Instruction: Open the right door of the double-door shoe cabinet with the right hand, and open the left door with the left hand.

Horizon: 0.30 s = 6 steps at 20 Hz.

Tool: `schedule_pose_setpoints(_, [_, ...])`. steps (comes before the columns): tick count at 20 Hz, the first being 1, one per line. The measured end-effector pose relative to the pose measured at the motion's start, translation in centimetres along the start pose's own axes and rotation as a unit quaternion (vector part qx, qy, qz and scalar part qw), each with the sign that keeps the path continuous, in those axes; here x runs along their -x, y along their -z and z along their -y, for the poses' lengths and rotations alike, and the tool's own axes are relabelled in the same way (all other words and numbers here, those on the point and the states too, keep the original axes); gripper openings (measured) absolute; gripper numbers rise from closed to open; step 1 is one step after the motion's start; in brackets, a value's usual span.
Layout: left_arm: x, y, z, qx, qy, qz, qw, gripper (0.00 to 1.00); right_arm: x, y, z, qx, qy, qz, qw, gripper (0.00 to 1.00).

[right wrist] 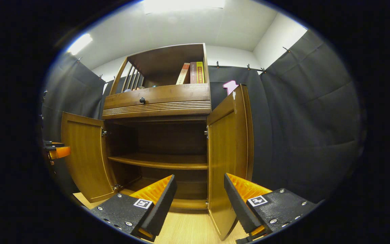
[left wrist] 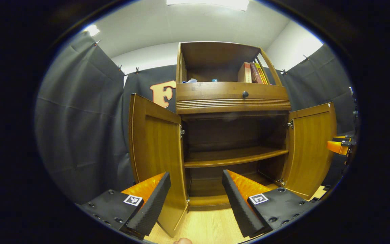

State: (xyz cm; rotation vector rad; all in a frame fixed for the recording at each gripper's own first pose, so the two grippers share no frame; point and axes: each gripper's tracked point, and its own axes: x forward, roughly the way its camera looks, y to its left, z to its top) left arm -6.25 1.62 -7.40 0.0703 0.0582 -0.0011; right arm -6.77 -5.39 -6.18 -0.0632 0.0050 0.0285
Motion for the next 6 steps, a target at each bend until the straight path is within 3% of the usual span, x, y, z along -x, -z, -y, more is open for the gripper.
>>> schedule_pose_setpoints(6, [0.20, 0.31, -0.46, 0.000, -0.005, 0.000, 1.000, 0.99, 0.00, -0.09, -0.09, -0.001, 0.000, 0.003, 1.000, 0.87])
